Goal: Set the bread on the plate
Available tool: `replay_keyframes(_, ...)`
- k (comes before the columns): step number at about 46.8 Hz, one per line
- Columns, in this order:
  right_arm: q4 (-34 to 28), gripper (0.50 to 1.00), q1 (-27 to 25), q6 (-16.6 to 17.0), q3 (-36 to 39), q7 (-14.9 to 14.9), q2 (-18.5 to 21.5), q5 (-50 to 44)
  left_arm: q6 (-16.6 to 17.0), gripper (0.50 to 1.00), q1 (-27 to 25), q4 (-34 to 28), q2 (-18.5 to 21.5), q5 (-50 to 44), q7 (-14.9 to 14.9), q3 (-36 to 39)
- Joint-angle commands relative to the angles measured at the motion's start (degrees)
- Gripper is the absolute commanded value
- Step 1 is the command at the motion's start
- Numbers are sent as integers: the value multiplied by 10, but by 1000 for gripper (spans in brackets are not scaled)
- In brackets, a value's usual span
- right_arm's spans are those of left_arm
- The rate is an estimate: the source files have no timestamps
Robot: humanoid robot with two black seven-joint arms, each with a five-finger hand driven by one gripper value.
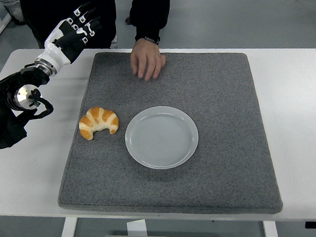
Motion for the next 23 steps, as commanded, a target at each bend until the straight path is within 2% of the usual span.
replay_keyframes(1,0,952,0,0,0,0,0,0,0,992,0,0,0,1,1,4)
replay_keyframes(23,0,952,0,-1,0,0,0,0,3,992,-1,3,-3,1,0,3)
